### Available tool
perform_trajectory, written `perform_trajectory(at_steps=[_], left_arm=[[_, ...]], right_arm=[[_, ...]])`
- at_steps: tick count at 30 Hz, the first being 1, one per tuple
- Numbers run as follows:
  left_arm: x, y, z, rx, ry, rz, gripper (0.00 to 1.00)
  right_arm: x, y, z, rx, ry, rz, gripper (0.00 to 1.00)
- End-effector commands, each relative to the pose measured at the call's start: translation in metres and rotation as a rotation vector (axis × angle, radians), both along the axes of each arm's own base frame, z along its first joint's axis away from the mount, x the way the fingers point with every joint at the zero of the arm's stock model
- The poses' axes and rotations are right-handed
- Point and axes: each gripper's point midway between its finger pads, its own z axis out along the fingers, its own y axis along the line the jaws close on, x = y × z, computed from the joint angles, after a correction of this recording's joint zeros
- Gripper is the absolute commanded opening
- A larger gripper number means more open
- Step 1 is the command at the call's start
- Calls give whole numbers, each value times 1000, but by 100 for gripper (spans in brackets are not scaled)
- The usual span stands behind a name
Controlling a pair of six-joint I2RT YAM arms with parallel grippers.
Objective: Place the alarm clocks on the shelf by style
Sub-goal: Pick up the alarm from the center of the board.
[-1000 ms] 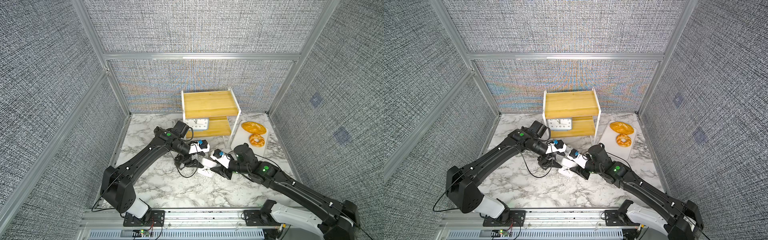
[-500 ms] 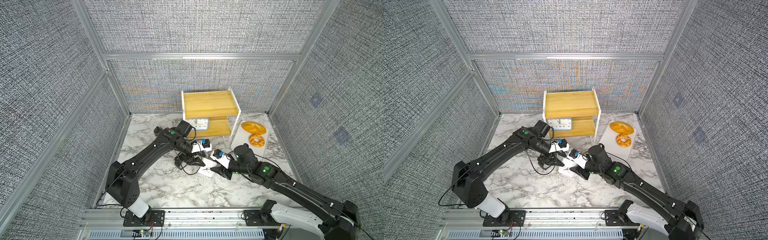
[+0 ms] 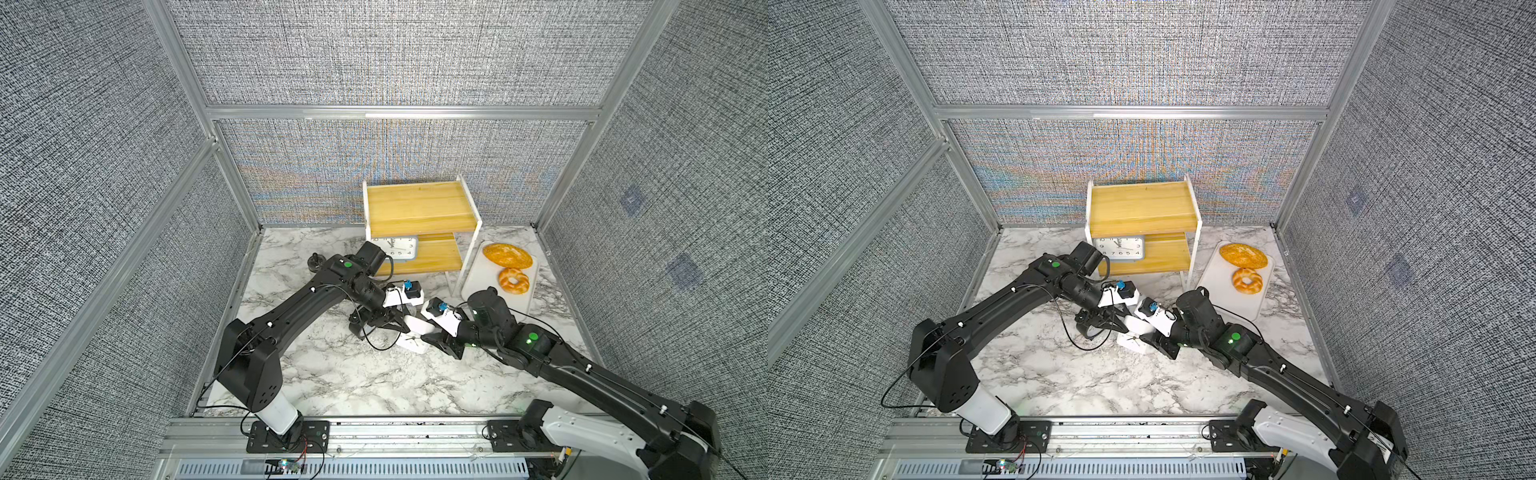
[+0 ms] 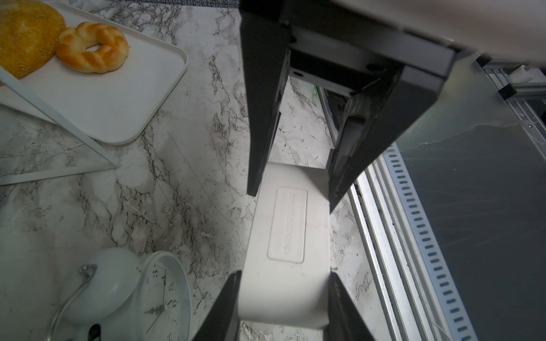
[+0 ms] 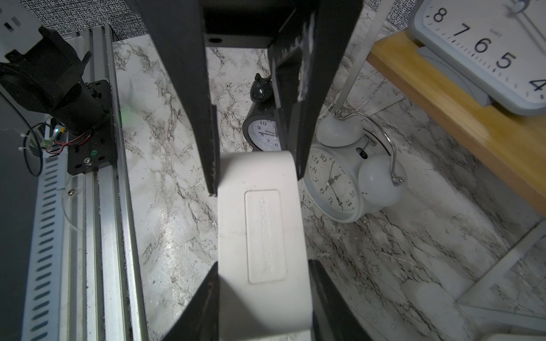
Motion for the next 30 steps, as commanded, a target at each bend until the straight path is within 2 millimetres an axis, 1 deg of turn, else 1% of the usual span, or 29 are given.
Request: perform_trajectory(at_steps=[1, 2, 3, 4, 6, 7, 8, 11, 13, 15, 17, 19, 21, 23, 25, 27, 30], left_arm=[[0, -2, 6, 0, 39, 23, 25], [0, -2, 8, -5, 37, 26, 22], [0, -3, 10, -7, 38, 33, 20], [2, -3, 13, -11, 38, 46, 19], [4, -4, 20, -22, 31, 74, 15], [8, -5, 25, -24, 21, 106, 15], [11, -4, 31, -34, 7, 132, 14], [18, -5, 46, -101, -33, 216, 12], [25, -7, 63, -182, -76, 279, 12], [29, -9, 78, -252, -78, 340, 11], [34, -12, 92, -316, -52, 402, 8], [44, -13, 100, -342, -12, 486, 6], [55, -11, 102, -343, 23, 582, 3], [61, -8, 100, -348, 52, 653, 3], [66, -7, 100, -380, 68, 709, 1], [70, -6, 100, -397, 77, 757, 1], [75, -4, 94, -383, 92, 841, 0]], right_arm=[[7, 0, 6, 9, -30, -27, 30], [8, 0, 6, 12, -35, -36, 31], [10, -1, 7, 15, -40, -47, 34], [12, -2, 7, 17, -45, -58, 40], [15, -4, 12, 31, -64, -85, 59], [18, -6, 14, 41, -75, -109, 67], [22, -9, 17, 53, -97, -135, 73], [31, -20, 33, 119, -162, -227, 82], [33, -27, 45, 180, -207, -268, 85], [33, -33, 57, 242, -249, -301, 89], [33, -38, 69, 312, -286, -330, 93], [33, -42, 76, 369, -308, -352, 96], [37, -47, 81, 417, -307, -402, 99], [43, -50, 84, 468, -296, -453, 99], [46, -49, 85, 505, -289, -469, 99], [50, -49, 83, 524, -276, -494, 99], [54, -49, 80, 524, -281, -520, 99]])
